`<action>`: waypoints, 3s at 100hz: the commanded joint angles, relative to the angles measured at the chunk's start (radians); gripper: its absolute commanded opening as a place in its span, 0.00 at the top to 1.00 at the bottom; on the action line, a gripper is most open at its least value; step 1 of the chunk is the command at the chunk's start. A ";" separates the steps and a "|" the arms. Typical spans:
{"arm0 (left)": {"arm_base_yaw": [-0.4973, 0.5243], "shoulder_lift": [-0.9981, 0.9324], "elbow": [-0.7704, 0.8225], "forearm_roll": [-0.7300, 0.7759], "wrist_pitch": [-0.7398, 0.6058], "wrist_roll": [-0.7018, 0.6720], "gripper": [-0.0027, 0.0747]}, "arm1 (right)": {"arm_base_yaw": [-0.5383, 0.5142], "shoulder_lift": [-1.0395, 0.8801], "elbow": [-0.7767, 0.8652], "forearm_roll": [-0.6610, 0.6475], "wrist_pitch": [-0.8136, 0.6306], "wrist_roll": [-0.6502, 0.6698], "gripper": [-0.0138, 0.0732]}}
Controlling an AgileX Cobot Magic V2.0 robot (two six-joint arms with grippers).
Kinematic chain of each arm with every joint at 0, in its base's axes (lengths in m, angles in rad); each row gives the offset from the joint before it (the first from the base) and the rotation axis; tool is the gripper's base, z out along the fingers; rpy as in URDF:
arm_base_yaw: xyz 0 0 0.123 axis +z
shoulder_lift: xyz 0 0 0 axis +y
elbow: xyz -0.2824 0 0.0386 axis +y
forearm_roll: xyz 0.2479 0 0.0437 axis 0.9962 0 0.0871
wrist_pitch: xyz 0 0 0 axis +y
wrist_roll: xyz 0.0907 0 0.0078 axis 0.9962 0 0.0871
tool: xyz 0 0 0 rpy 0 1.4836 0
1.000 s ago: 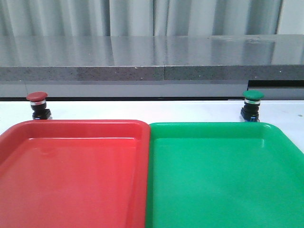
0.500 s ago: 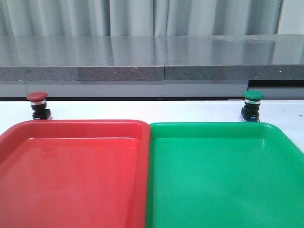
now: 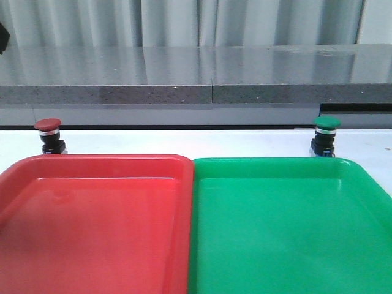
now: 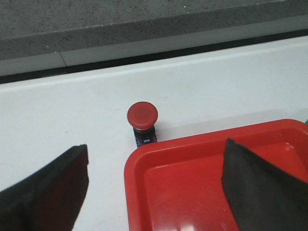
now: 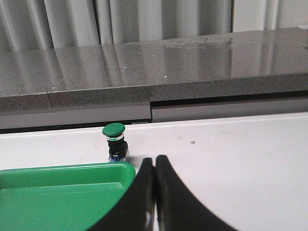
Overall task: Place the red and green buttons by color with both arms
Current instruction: 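Lower the left gripper onto the red-capped button and grasp it, then carry the red button with the left gripper down into the red tray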
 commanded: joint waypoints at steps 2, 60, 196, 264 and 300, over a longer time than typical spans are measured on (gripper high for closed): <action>-0.009 0.071 -0.125 -0.018 0.015 -0.063 0.24 | -0.001 -0.021 -0.019 0.002 -0.073 -0.001 0.92; 0.022 0.458 -0.439 -0.016 0.241 -0.090 0.24 | -0.001 -0.021 -0.019 0.002 -0.073 -0.001 0.92; 0.033 0.672 -0.546 -0.018 0.130 -0.090 0.84 | -0.001 -0.021 -0.019 0.002 -0.073 -0.001 0.92; -0.099 0.333 -0.273 -0.043 -0.020 -0.090 0.89 | -0.001 -0.021 -0.019 0.002 -0.073 -0.001 0.92; -0.216 0.213 -0.068 -0.094 0.008 -0.090 0.89 | -0.001 -0.021 -0.019 0.002 -0.073 -0.001 0.92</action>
